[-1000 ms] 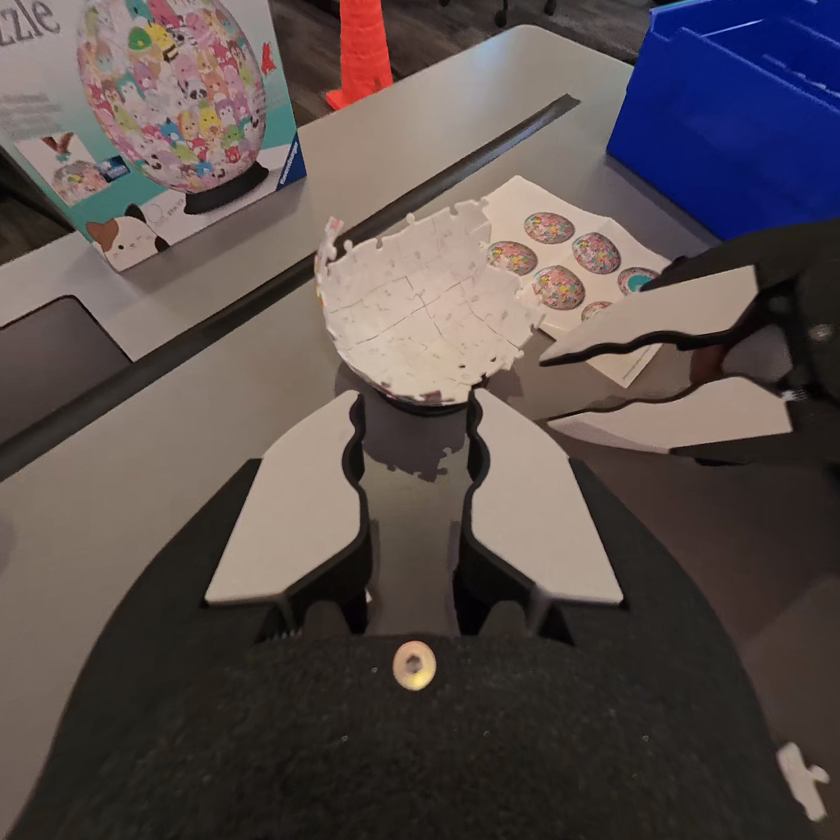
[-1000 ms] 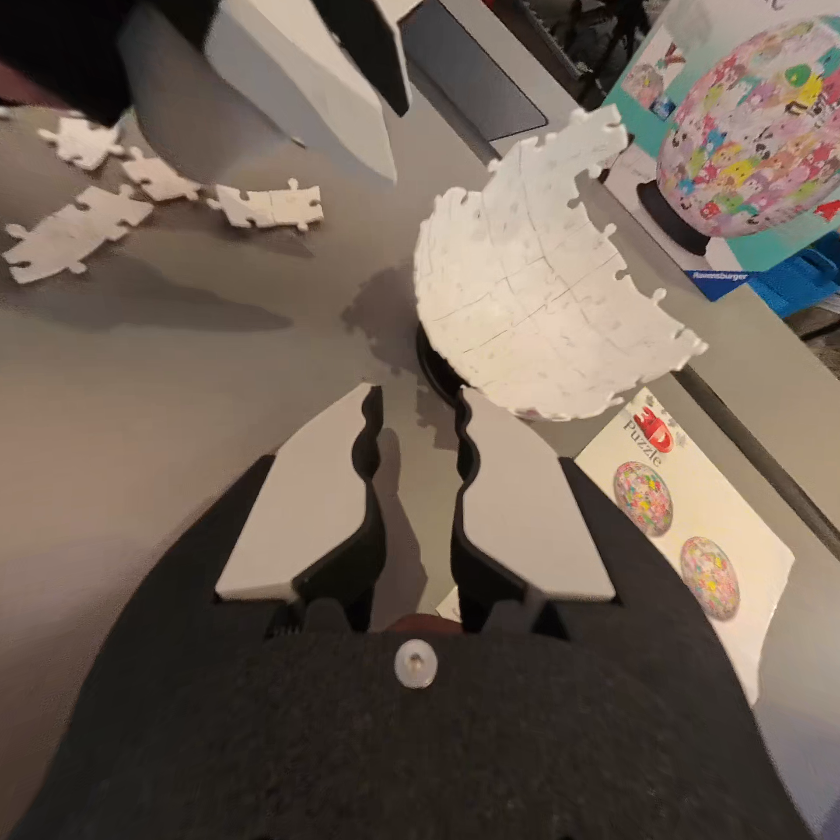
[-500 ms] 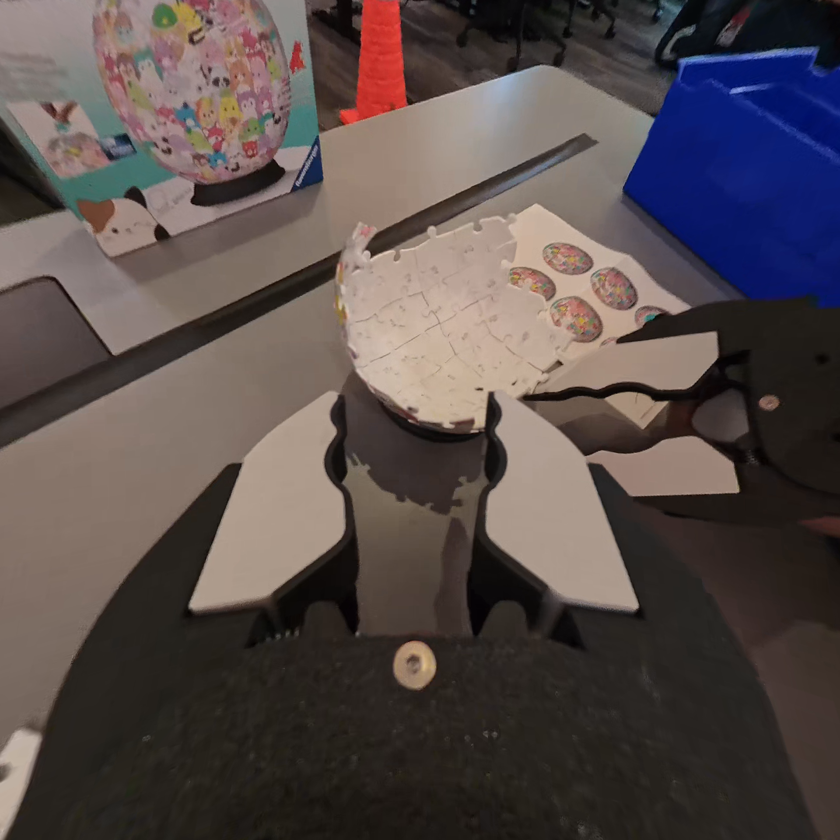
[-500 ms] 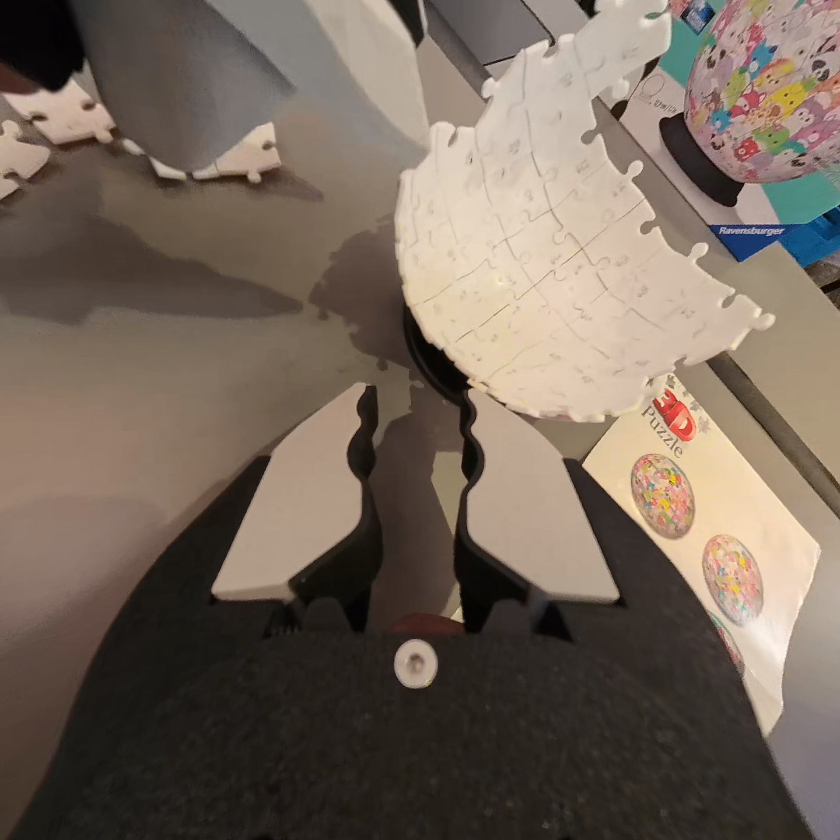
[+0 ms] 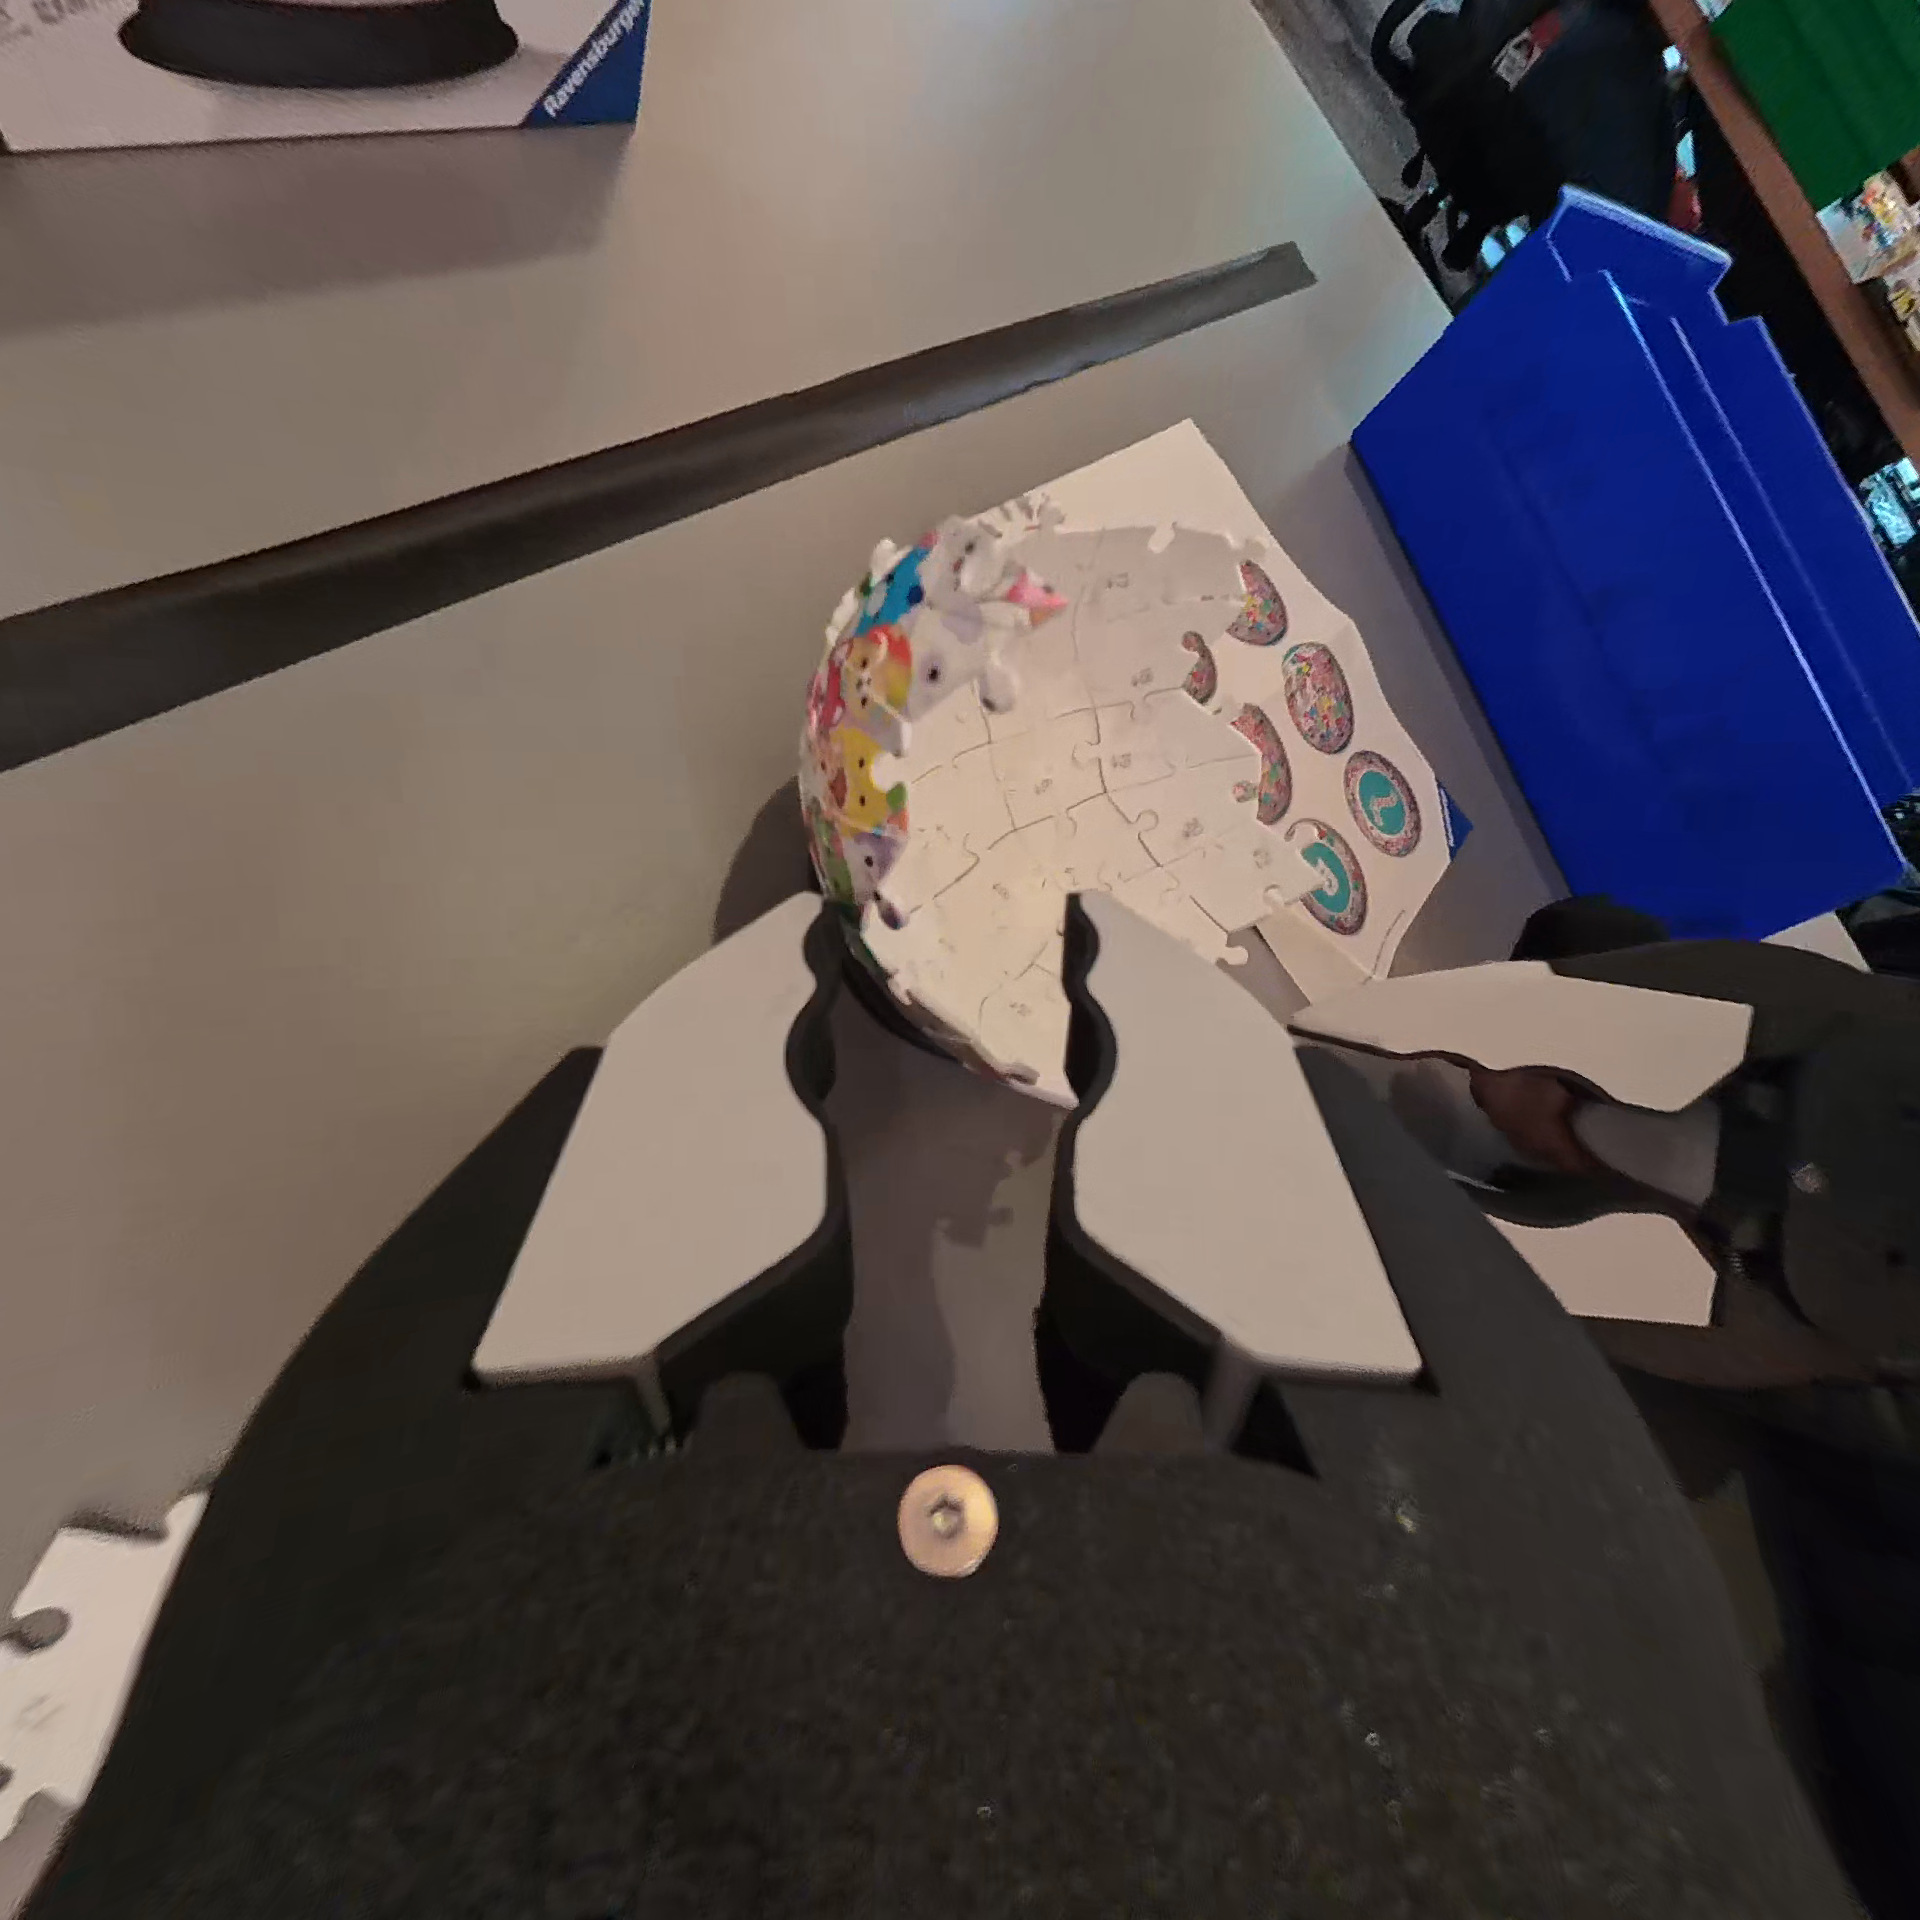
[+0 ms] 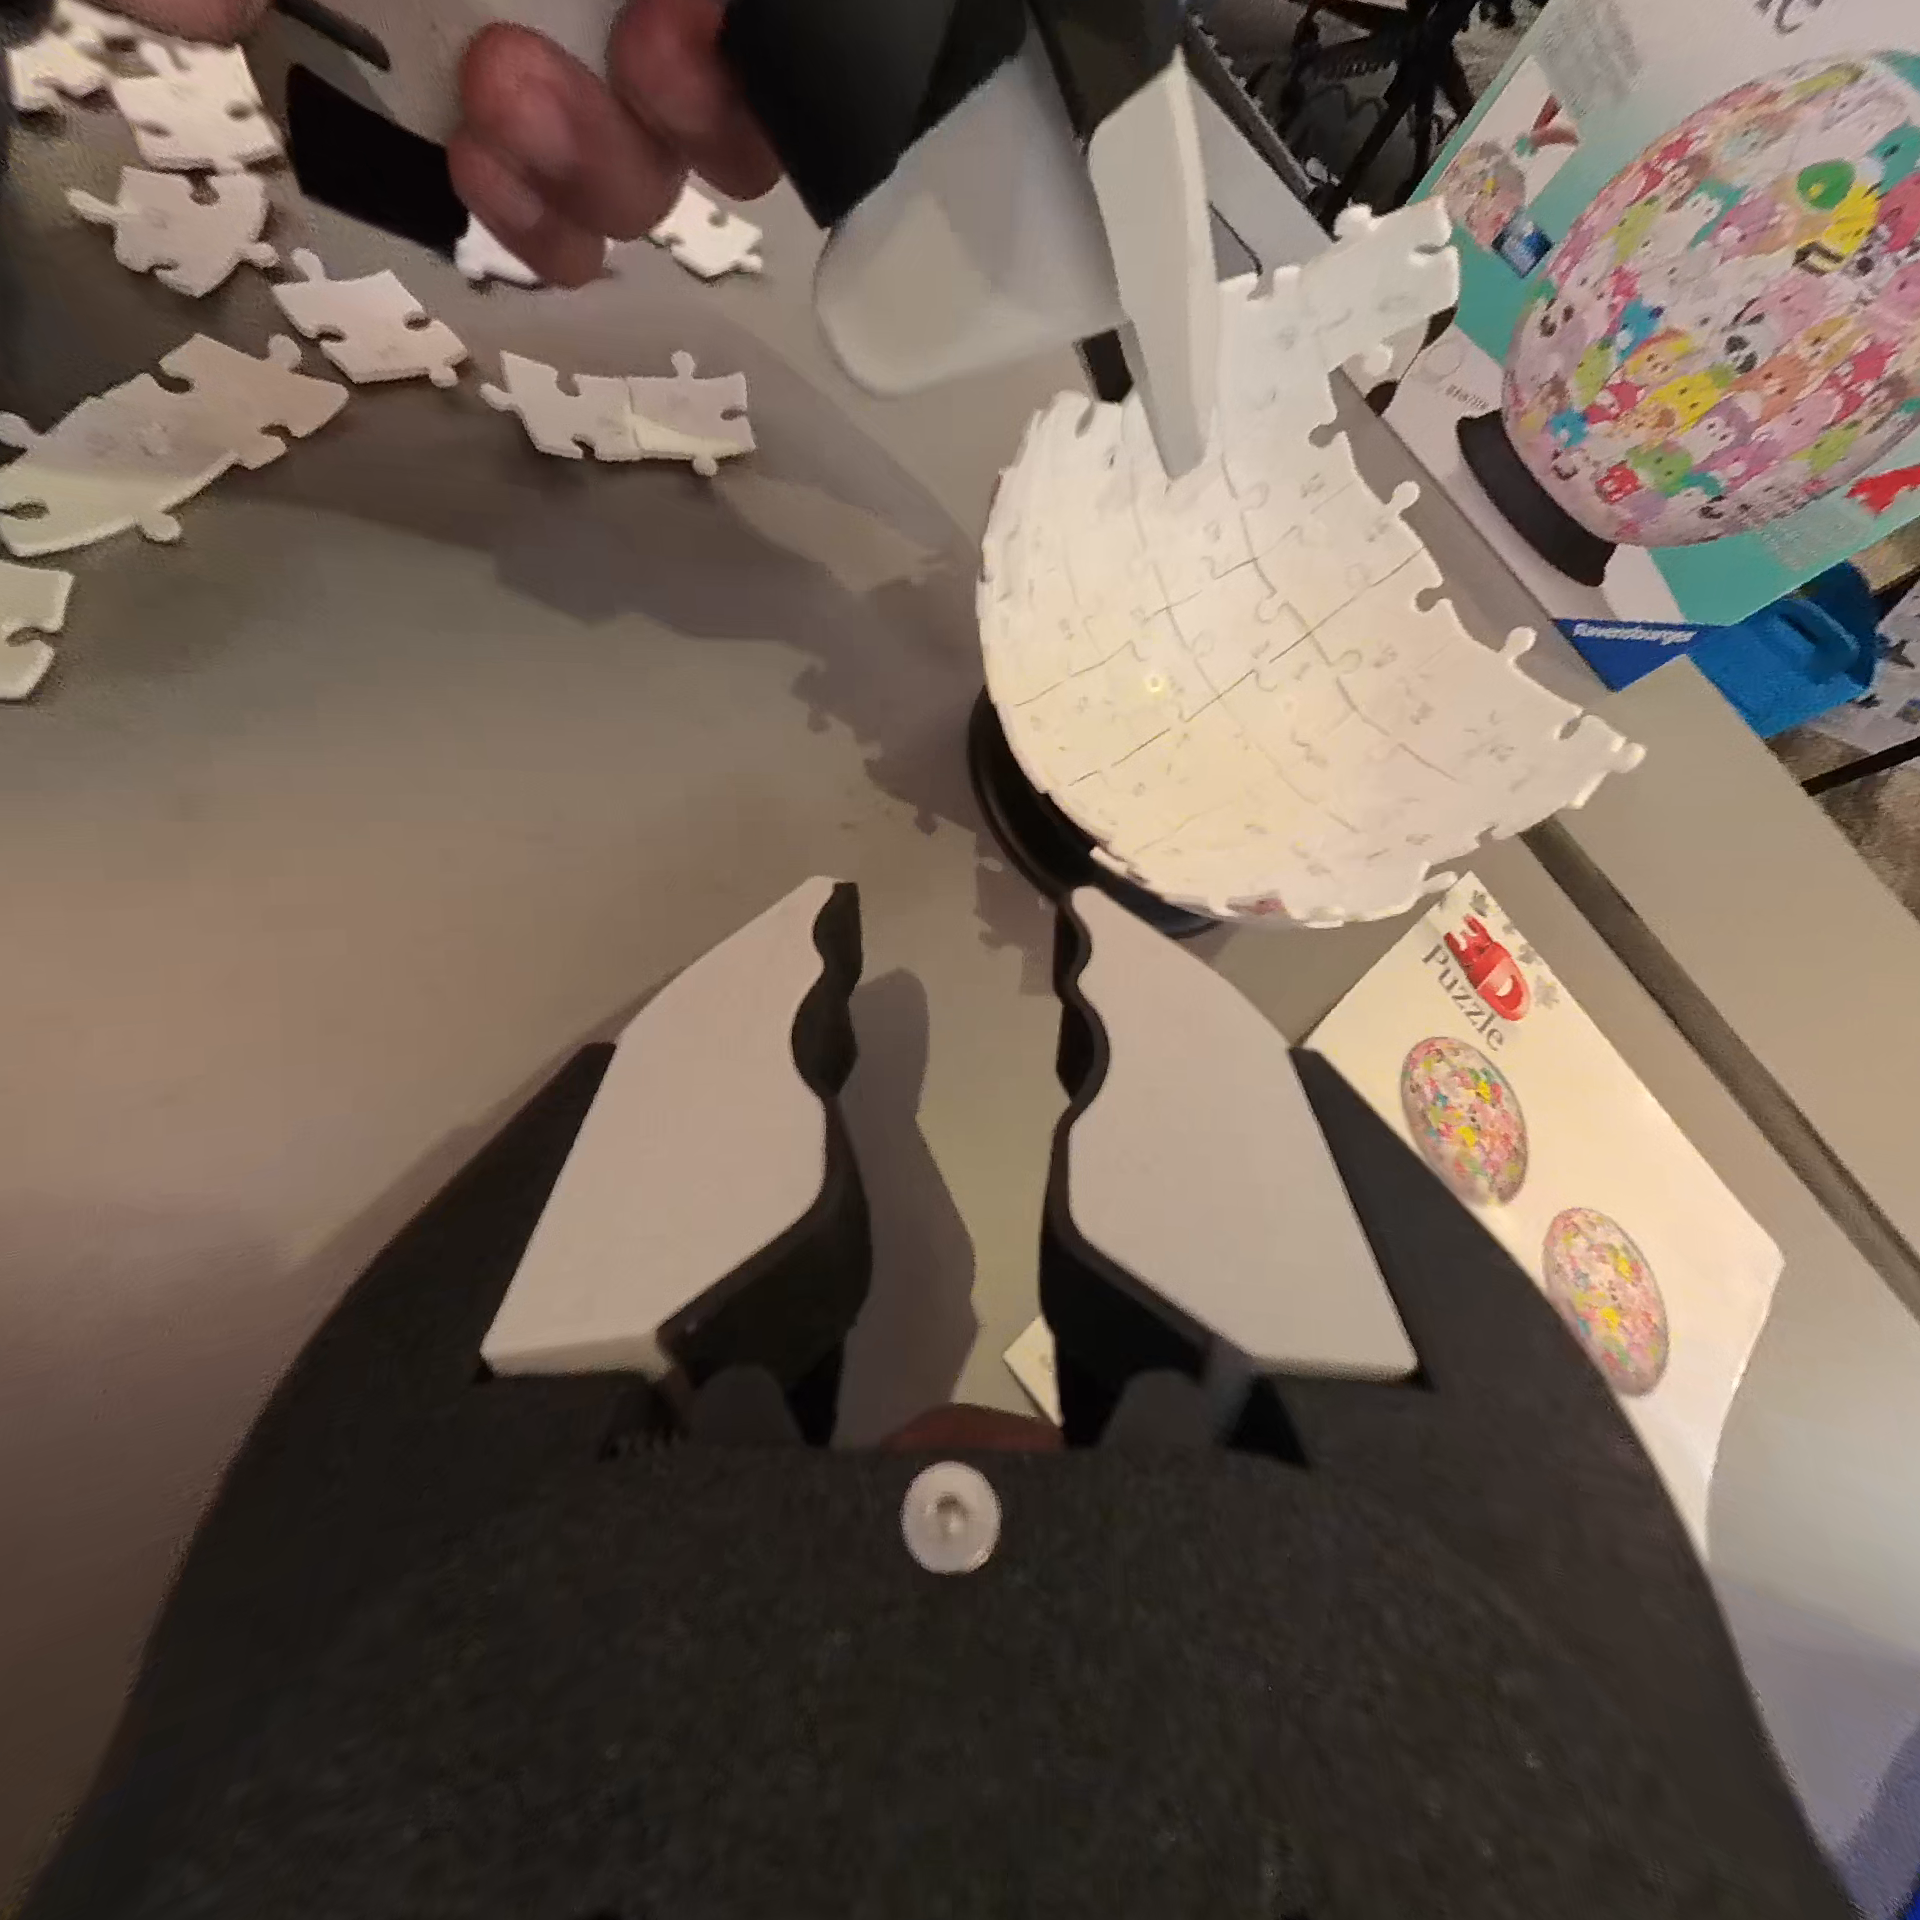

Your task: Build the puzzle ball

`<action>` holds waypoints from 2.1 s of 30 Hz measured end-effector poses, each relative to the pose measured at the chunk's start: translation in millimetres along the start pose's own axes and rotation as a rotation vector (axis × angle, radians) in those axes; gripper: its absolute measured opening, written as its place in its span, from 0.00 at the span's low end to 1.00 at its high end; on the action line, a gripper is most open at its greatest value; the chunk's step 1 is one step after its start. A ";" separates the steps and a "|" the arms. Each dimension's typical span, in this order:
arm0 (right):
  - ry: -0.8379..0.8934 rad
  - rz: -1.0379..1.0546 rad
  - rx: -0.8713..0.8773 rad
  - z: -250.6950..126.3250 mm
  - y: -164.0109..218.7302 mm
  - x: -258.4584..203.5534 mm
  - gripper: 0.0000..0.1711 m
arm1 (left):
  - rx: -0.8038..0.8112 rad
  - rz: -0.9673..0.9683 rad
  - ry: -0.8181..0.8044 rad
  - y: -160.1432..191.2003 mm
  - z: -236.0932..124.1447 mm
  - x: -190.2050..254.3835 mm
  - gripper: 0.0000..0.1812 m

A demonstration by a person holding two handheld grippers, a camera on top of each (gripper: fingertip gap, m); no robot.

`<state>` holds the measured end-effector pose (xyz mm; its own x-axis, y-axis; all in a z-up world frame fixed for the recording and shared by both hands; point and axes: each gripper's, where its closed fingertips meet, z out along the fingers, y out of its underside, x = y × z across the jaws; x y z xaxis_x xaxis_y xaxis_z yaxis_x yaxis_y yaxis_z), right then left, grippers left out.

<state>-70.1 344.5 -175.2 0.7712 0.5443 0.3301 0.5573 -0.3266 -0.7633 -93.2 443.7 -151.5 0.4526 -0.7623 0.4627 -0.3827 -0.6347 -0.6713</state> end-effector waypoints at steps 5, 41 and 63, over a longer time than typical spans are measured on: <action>0.042 -0.046 -0.057 14.4 6.8 7.6 0.21 | -0.012 0.002 -0.046 -0.7 1.8 -2.2 0.20; -0.011 -0.071 -0.056 -20.1 8.9 -26.5 0.22 | -0.113 0.275 -0.507 -21.3 -2.7 -21.3 0.08; -0.016 -0.067 -0.058 -22.2 10.1 -26.5 0.22 | -0.129 0.313 -0.594 -16.7 -2.5 -25.8 0.10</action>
<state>-78.1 309.6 -179.3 0.7270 0.5786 0.3696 0.6245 -0.3336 -0.7062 -100.5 473.6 -150.8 0.6564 -0.7366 -0.1627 -0.6434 -0.4340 -0.6306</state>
